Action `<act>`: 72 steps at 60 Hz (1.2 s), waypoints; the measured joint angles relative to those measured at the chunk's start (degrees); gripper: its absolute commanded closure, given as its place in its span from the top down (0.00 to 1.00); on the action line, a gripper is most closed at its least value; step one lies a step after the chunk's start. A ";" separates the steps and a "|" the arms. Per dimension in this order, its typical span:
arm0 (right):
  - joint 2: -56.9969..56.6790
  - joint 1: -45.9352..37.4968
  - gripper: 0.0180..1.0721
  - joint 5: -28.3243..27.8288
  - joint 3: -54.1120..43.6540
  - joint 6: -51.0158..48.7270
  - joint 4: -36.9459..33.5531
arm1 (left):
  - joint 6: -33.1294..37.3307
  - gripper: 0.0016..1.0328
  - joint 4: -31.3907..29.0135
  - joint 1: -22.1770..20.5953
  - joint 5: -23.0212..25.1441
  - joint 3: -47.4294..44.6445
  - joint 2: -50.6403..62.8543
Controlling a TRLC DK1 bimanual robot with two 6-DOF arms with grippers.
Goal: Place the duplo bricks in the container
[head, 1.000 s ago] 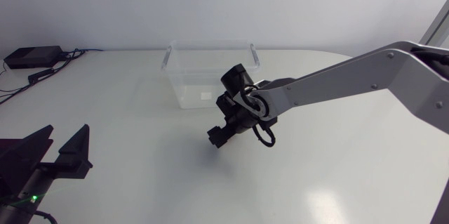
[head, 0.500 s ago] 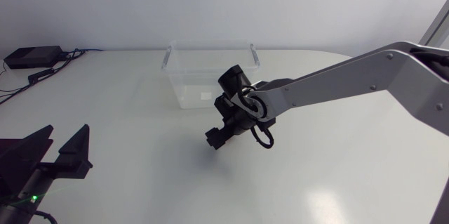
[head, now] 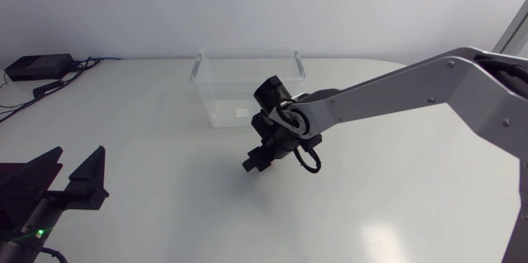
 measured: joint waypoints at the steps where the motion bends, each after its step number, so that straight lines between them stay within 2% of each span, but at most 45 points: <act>1: 0.11 0.00 0.37 0.00 0.11 0.02 -0.17 | 0.00 0.96 0.00 0.00 0.00 0.00 0.00; 39: -0.39 0.07 0.37 2.99 1.05 1.49 -2.40 | 0.00 0.96 0.00 0.00 0.00 0.00 0.00; 48: -6.62 -0.07 0.38 2.97 0.63 1.49 -6.71 | 0.00 0.96 0.00 0.00 0.00 0.00 -0.02; 61: -20.00 -3.28 0.38 2.99 2.86 1.49 -8.61 | 0.00 0.96 0.00 0.00 0.00 0.00 0.00; 72: -21.24 -7.98 0.38 2.34 9.05 1.46 -7.72 | 0.00 0.96 0.00 0.00 0.00 0.00 0.00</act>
